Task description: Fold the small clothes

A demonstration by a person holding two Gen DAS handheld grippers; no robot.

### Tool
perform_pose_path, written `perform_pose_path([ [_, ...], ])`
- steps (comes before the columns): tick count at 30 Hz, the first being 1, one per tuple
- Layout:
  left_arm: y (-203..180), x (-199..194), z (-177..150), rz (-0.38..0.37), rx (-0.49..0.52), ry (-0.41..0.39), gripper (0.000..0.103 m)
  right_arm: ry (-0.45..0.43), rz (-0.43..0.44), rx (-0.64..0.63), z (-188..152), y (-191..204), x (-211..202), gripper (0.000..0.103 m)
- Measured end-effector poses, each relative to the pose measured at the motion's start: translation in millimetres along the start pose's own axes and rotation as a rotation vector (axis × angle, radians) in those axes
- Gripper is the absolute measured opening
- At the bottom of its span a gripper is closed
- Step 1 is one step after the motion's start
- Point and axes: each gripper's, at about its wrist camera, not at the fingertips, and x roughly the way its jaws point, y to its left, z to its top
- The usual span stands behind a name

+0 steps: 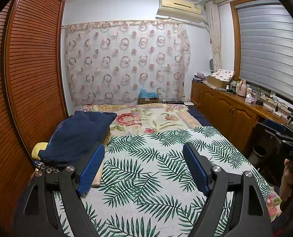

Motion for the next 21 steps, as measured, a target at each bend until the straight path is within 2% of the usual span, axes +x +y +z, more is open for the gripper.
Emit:
perform_pose_path([
  [21,0.3,0.5,-2.1,0.0,0.0,-0.002,0.082,0.0,0.002,0.001,0.1,-5.7,-1.2,0.081],
])
